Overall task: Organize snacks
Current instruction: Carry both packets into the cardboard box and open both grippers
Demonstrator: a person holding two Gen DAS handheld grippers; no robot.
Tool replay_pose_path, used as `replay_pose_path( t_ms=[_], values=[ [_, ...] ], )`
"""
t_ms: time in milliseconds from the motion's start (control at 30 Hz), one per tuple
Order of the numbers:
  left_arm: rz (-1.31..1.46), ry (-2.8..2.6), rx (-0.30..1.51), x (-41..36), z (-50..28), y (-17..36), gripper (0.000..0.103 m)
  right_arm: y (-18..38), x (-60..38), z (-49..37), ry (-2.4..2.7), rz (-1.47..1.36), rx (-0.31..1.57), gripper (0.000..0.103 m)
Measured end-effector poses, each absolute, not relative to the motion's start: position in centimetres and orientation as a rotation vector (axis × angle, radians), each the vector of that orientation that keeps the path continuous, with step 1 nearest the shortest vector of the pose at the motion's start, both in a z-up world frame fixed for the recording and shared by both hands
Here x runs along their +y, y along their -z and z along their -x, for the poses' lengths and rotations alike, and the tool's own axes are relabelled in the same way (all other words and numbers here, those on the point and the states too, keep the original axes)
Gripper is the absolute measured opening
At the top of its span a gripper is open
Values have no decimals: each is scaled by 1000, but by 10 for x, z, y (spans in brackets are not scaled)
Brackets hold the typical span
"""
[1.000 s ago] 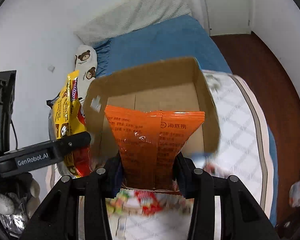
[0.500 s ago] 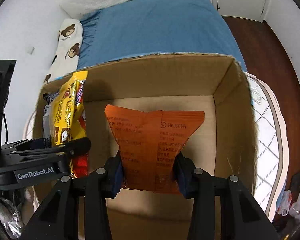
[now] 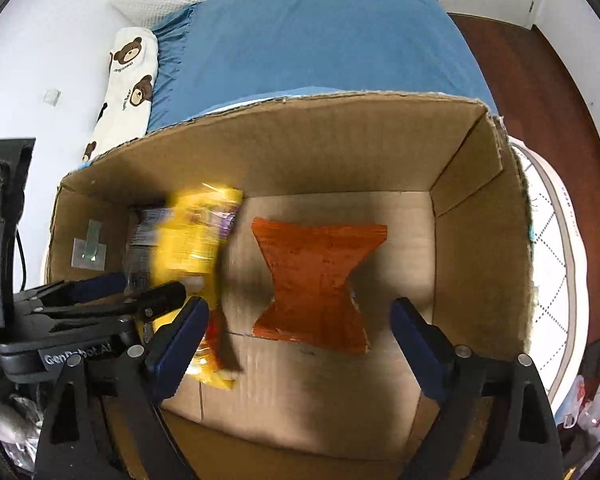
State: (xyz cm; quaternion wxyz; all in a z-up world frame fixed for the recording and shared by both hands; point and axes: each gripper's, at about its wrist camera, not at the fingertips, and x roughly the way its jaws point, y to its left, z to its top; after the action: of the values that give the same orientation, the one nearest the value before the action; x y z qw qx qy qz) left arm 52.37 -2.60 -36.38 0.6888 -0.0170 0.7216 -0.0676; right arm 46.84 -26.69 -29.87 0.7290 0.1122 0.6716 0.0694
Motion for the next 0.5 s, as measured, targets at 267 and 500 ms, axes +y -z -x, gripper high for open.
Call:
replay_pose_path(
  t_ms=[267, 500],
  values=[
    [27, 135, 1507, -23, -499, 321, 87, 275, -263, -444, -111, -204, 1455, 94],
    [8, 117, 1403, -22, -447, 278, 87, 256, -261, -415, -85, -200, 1398, 94]
  ],
)
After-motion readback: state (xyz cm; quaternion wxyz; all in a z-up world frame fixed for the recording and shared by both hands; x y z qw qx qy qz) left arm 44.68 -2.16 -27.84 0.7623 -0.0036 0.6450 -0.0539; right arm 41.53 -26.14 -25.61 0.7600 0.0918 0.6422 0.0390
